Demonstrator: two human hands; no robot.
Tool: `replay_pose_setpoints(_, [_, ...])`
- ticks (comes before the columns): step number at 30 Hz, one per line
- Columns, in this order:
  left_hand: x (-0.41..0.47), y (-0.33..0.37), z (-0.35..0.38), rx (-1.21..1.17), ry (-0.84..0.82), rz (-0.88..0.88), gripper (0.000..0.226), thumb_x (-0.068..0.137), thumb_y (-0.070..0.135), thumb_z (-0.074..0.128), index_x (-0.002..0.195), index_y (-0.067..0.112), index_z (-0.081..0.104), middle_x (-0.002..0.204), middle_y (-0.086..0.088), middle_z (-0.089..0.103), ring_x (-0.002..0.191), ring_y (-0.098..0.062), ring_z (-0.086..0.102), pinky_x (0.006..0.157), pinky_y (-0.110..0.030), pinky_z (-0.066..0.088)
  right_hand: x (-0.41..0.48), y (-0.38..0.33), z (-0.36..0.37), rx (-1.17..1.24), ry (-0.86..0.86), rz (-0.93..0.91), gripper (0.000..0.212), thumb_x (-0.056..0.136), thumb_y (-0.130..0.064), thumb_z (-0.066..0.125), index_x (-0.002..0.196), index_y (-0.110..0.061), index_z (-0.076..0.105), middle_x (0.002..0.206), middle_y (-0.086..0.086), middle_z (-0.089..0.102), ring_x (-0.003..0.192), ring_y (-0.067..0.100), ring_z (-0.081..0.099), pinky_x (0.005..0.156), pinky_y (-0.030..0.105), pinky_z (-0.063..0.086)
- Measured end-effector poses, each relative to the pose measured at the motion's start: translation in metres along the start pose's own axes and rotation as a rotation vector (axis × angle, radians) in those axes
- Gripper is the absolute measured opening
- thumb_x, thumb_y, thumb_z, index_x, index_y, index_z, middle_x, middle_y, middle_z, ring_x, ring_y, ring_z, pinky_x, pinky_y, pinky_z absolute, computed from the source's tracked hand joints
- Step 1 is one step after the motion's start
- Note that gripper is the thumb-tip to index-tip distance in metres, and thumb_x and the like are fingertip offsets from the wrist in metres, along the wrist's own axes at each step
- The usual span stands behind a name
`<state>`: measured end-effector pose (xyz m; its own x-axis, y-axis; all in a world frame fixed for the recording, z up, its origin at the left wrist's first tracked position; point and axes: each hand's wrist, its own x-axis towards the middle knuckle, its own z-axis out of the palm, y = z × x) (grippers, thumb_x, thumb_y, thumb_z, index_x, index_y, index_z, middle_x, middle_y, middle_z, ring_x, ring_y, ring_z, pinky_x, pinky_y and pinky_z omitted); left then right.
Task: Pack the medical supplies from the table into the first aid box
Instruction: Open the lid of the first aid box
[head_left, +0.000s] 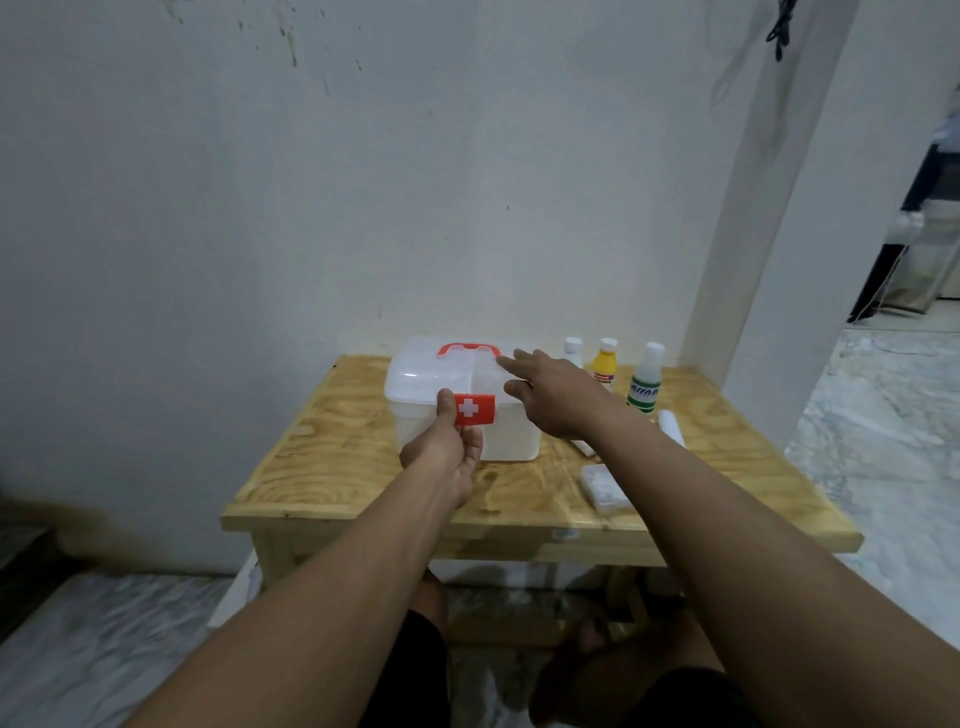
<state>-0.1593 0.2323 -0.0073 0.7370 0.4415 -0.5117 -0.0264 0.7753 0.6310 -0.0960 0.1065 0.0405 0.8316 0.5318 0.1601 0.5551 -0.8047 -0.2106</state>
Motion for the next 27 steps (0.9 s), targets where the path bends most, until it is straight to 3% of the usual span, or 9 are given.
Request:
replay_pose_setpoints(3, [-0.003,-0.001,0.003,-0.014,0.010,0.022,0.059,0.083,0.038,0.077,0.127,0.007,0.052,0.109,-0.015,0.066,0.083,-0.022,0.070,0.048,-0.026,0.059,0.000,0.000,0.001,0.008,0.004,0.001,0.051,0.107,-0.027,0.035,0.157,-0.028,0.027,0.165,0.001,0.022,0.151,0.022,0.020,0.115,0.042,0.028])
replay_pose_setpoints(8, [-0.011,0.009,0.015,0.062,0.060,0.098,0.038,0.087,0.032,0.077,0.108,0.002,0.066,0.069,-0.004,0.064,0.047,-0.011,0.056,0.045,-0.019,0.054,-0.002,-0.001,-0.002,-0.019,0.007,-0.011,0.051,0.107,-0.027,0.035,0.158,-0.028,0.027,0.165,0.001,0.023,0.148,0.022,0.025,0.111,0.041,0.032])
replay_pose_setpoints(12, [-0.019,0.028,0.015,0.236,0.037,0.154,0.022,0.091,0.022,0.072,0.093,0.001,0.067,0.066,-0.005,0.068,0.049,-0.013,0.060,0.057,-0.024,0.060,-0.006,-0.003,0.000,-0.006,0.005,-0.007,0.064,0.101,-0.045,0.045,0.158,-0.025,0.025,0.165,0.002,0.022,0.151,0.020,0.019,0.116,0.043,0.026])
replay_pose_setpoints(16, [-0.026,0.042,0.013,0.346,0.011,0.196,0.024,0.092,0.025,0.071,0.084,0.002,0.065,0.068,-0.007,0.070,0.047,-0.013,0.061,0.054,-0.026,0.059,-0.006,-0.009,0.008,-0.019,0.131,0.020,0.073,0.094,-0.064,0.047,0.154,-0.023,0.038,0.157,0.004,0.040,0.143,0.021,0.036,0.109,0.041,0.036])
replay_pose_setpoints(19, [-0.028,0.050,0.008,0.542,-0.001,0.317,0.036,0.096,0.039,0.062,0.082,0.006,0.066,0.074,-0.005,0.075,0.054,-0.014,0.062,0.052,-0.027,0.052,-0.005,-0.012,0.012,-0.013,0.244,0.022,0.061,0.099,-0.057,0.043,0.148,-0.021,0.049,0.145,0.005,0.054,0.135,0.021,0.045,0.101,0.039,0.042])
replay_pose_setpoints(22, [-0.021,0.064,-0.004,0.908,0.127,0.706,0.040,0.099,0.045,0.046,0.085,0.013,0.067,0.085,-0.001,0.077,0.076,-0.023,0.066,0.067,-0.031,0.044,-0.005,-0.011,0.014,0.041,0.241,0.019,0.059,0.099,-0.056,0.044,0.146,-0.021,0.051,0.143,0.005,0.056,0.137,0.024,0.042,0.103,0.040,0.040])
replay_pose_setpoints(24, [-0.012,0.076,-0.012,1.053,0.207,0.922,0.031,0.098,0.042,0.048,0.096,0.018,0.066,0.101,0.002,0.074,0.093,-0.025,0.064,0.074,-0.031,0.038,-0.003,-0.009,0.016,0.103,0.238,0.035,0.059,0.098,-0.057,0.046,0.146,-0.023,0.052,0.149,0.004,0.052,0.141,0.027,0.038,0.108,0.041,0.036])
replay_pose_setpoints(27, [0.009,0.083,-0.023,1.143,0.062,0.970,0.037,0.098,0.044,0.050,0.128,0.024,0.060,0.131,-0.001,0.064,0.118,-0.025,0.058,0.087,-0.032,0.039,-0.002,-0.008,0.019,0.217,0.274,0.068,0.061,0.095,-0.061,0.049,0.145,-0.026,0.053,0.154,0.003,0.046,0.146,0.026,0.033,0.114,0.042,0.031])
